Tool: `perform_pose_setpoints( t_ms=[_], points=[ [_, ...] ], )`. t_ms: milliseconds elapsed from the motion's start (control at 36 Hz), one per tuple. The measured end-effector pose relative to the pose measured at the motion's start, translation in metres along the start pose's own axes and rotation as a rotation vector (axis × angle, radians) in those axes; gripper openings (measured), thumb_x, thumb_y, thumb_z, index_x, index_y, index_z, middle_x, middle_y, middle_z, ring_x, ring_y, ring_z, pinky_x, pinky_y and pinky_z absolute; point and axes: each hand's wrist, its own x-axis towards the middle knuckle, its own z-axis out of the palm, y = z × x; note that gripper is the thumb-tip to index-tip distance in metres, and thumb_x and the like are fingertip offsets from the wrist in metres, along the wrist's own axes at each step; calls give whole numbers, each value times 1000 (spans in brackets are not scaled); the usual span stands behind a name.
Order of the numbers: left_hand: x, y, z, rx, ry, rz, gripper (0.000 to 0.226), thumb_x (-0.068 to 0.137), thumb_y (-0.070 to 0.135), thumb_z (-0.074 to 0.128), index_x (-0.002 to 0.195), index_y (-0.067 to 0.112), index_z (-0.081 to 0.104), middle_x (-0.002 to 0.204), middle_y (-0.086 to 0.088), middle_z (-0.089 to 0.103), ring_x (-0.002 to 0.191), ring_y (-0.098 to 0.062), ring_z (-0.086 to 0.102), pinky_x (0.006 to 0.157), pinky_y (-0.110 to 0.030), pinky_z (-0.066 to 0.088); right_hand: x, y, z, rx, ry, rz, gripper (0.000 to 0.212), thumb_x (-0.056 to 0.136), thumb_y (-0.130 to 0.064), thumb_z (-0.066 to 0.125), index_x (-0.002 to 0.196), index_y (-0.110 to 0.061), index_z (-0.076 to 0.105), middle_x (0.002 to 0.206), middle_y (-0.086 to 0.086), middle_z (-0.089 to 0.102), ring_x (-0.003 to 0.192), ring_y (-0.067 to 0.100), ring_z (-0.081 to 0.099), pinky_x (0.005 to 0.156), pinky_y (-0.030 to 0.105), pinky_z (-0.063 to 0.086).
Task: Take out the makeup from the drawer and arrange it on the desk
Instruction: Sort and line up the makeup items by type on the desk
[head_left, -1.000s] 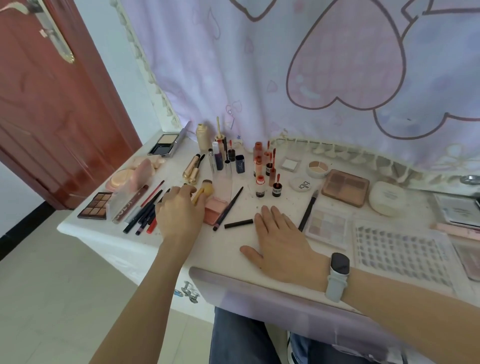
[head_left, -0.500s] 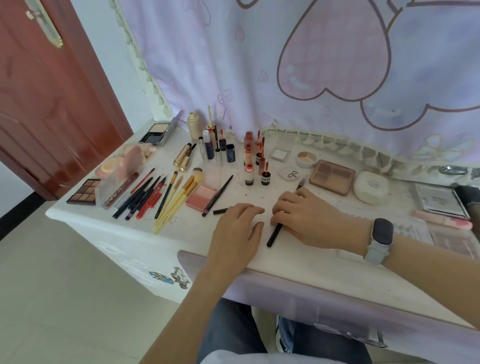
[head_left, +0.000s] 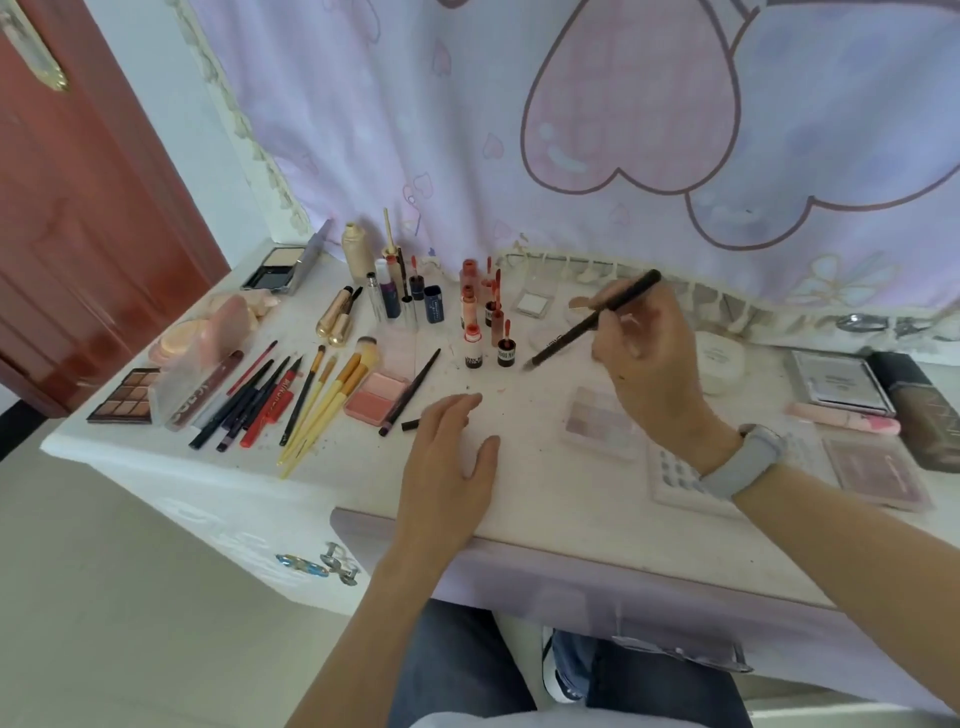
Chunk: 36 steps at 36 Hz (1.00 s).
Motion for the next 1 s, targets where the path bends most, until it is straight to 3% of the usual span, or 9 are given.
perform_pose_setpoints(
  t_ms=[56,139,194,250,306,500,722,833,1000],
  points=[
    [2,6,0,-49,7,-7,50,90,24,59,137,18,42,136,6,38,123,-14,44,103,-28,38,-4,-5,-2,180,137,121,16,84,-5,48,86,-21,52,82,-4,62,80,23,62,68,33,55],
    [3,16,1,-26,8,80,56,90,28,57,141,15,36,139,5,35,129,-5,30,108,-24,26,-17,-7,-5,322,193,286,20,90,4,43,85,-13,53,81,6,64,71,20,63,62,28,55],
    [5,24,3,4,-23,155,47,93,27,52,137,13,43,126,5,47,117,-6,42,100,-24,36,-28,-9,-3,381,171,362,22,91,7,41,86,-10,55,78,6,64,67,17,63,60,25,53],
    [6,32,5,23,-68,212,32,95,21,47,125,12,55,97,6,55,85,-10,54,76,-32,50,-36,-10,-1,415,147,405,25,91,6,42,83,-11,57,73,3,65,65,16,63,60,25,53],
    [6,36,9,34,-108,228,23,97,16,45,112,8,61,84,5,54,68,-14,52,64,-39,50,-40,-11,1,430,150,436,23,92,4,44,82,-12,58,70,2,66,64,16,62,59,25,53],
    [5,28,1,118,-112,185,23,97,18,44,113,11,59,82,7,51,65,-10,47,57,-15,35,-34,-11,14,409,138,483,14,94,-3,46,85,-7,55,67,0,65,62,17,62,56,25,52],
    [4,12,-7,231,30,-12,25,96,31,38,94,15,57,77,10,51,65,-10,48,59,-22,36,-26,-14,34,433,48,460,13,97,-13,43,88,-8,51,71,0,65,68,18,66,60,25,55],
    [1,12,-11,256,121,80,21,93,28,49,82,15,60,51,10,47,38,-11,42,36,-26,36,-21,-19,38,473,10,461,15,100,-13,35,88,-7,44,69,3,65,70,27,69,65,32,58],
    [1,5,-17,133,27,3,30,89,59,41,102,36,56,53,14,46,46,-1,46,48,-18,39,-10,-20,36,534,-15,455,15,99,-12,37,89,-8,46,71,5,66,73,29,69,64,32,57]
  ],
)
